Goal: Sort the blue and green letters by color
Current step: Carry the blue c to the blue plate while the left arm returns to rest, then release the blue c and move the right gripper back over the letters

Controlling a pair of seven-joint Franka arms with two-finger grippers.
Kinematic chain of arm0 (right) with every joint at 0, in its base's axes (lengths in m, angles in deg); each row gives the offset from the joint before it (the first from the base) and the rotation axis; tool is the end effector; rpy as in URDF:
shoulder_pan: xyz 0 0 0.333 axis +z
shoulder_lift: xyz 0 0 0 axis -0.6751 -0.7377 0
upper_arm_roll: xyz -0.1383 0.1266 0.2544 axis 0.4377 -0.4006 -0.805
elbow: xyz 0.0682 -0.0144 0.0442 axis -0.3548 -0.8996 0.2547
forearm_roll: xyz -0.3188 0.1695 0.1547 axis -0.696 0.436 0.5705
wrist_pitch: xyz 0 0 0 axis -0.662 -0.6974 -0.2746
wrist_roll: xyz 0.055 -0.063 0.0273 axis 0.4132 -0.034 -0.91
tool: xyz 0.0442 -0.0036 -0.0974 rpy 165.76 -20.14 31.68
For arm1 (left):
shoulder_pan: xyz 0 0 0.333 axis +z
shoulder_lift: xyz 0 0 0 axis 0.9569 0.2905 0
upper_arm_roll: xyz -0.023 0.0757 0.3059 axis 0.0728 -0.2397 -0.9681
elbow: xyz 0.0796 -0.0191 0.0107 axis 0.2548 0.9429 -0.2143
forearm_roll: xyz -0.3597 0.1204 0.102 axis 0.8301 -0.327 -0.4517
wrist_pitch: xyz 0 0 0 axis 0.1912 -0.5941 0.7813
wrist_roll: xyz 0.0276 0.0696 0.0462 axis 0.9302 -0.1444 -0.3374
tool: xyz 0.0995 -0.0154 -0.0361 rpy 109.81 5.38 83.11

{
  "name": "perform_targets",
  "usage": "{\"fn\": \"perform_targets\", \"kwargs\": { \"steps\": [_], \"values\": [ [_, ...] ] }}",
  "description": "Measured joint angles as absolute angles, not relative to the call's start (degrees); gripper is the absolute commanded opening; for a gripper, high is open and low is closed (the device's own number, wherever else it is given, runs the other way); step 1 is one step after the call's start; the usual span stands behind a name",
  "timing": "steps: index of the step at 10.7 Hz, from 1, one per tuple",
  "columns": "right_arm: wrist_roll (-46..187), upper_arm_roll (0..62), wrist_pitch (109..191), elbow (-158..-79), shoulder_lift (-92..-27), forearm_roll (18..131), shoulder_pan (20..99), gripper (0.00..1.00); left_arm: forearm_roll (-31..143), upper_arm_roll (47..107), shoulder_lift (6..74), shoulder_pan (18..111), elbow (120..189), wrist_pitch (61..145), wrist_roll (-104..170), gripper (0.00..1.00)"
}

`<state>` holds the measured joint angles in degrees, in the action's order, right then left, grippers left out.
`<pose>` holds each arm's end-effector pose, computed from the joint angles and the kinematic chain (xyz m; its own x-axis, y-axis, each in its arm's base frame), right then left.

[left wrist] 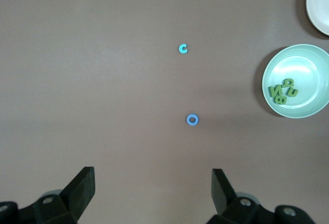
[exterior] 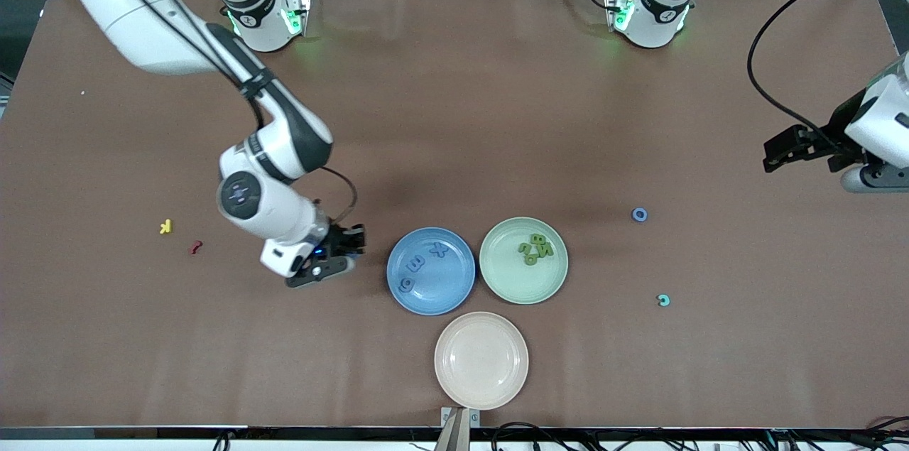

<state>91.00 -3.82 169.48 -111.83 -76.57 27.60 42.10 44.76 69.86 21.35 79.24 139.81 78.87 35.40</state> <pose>0.6454 0.2899 0.2734 0.9742 0.2081 0.0872 0.2222 -0.9517 -0.2120 0.5936 -0.0396 0.6024 0.9998 -0.0125 0.0156 -0.0122 -0.9997 -0.0193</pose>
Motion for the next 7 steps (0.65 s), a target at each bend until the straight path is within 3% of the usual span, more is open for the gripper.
{"fn": "perform_targets", "kwargs": {
  "steps": [2,5,6,7],
  "values": [
    [103.62,-3.58,169.94,-108.73,-77.43,27.62,47.49,0.0,44.77,69.88,20.3,79.17,139.05,76.61,35.4,1.0],
    [113.85,-3.43,178.62,-108.16,-78.88,31.28,49.58,0.0,45.25,69.93,20.09,79.1,139.05,76.18,35.4,1.0],
    [114.37,-3.35,180.65,-108.13,-79.5,32.72,49.59,0.16,45.47,69.98,20.1,79.09,139.08,76.18,35.4,1.0],
    [114.76,-3.22,182.44,-107.99,-80.27,33.16,49.59,0.99,45.53,70.07,20.1,79.06,139.09,76.18,35.4,1.0]
  ]
}}
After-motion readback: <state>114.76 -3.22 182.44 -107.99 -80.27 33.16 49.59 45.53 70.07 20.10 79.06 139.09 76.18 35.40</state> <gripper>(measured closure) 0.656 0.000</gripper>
